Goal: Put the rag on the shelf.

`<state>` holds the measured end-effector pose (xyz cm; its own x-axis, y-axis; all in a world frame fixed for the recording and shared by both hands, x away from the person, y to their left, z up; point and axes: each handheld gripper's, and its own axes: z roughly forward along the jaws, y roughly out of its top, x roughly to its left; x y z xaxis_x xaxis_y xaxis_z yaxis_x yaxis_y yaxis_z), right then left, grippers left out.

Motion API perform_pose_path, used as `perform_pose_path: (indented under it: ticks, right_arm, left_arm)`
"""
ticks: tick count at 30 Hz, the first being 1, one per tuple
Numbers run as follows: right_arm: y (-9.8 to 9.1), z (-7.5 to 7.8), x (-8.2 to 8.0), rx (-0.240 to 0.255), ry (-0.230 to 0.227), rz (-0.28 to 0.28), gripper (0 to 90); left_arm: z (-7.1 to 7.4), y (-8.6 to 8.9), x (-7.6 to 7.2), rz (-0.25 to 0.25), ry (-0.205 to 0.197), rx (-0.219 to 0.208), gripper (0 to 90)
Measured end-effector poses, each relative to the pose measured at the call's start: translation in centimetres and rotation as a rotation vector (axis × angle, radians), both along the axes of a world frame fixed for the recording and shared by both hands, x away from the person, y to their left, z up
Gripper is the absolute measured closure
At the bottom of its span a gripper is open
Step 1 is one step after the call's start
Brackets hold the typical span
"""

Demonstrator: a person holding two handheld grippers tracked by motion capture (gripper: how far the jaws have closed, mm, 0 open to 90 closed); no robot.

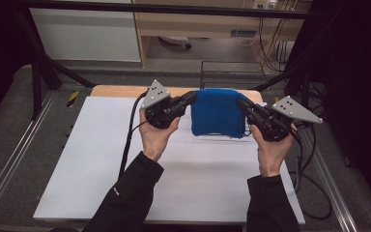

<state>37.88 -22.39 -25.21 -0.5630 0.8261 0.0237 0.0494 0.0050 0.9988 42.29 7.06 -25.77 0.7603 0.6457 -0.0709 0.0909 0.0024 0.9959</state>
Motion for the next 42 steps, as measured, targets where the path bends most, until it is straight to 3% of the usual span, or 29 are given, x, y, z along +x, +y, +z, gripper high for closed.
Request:
perform_pose_path:
  ticks: [25,42]
  right_arm:
    - [-2.7,3.5,0.7,0.038,-0.072,-0.063,83.9]
    - [-3.4,6.6,2.3,0.045,-0.111,-0.084,84.0]
  left_arm:
    - [4.0,-3.2,1.4,-0.016,-0.077,-0.033,86.2]
    - [7.3,-4.3,3.1,0.008,-0.115,-0.05,86.2]
